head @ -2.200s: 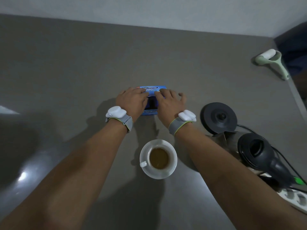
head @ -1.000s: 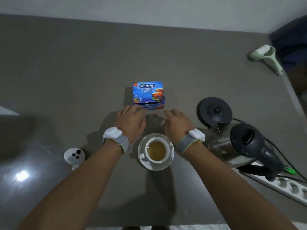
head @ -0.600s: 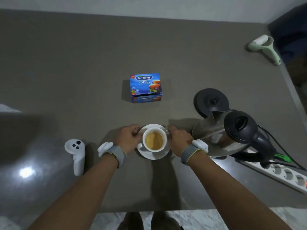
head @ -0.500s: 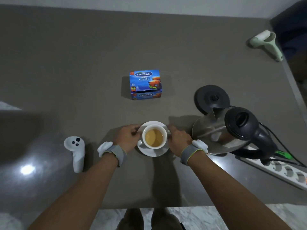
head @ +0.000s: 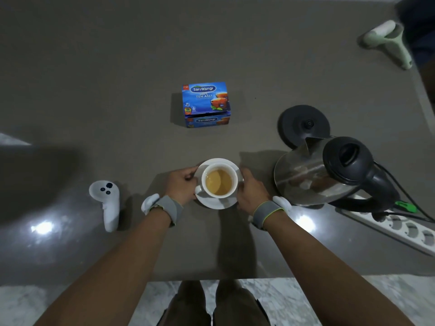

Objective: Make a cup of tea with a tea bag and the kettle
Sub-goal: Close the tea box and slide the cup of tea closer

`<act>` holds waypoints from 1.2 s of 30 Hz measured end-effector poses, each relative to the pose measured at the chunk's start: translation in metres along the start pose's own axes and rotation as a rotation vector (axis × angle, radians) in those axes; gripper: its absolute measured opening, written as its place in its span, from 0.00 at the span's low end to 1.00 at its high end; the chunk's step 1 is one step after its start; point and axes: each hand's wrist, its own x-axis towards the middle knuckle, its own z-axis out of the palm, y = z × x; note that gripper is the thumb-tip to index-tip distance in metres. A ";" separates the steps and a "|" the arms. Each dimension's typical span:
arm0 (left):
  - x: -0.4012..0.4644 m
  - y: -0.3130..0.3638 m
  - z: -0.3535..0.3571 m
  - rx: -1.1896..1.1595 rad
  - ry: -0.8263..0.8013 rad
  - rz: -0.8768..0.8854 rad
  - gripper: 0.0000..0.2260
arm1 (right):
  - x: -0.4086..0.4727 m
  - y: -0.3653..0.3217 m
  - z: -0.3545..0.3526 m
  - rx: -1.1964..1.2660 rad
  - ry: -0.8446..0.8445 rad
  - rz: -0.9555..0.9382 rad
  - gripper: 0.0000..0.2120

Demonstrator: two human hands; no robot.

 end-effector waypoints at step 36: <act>0.075 0.059 0.001 0.064 0.021 -0.009 0.18 | 0.078 -0.039 -0.028 0.059 0.084 -0.016 0.17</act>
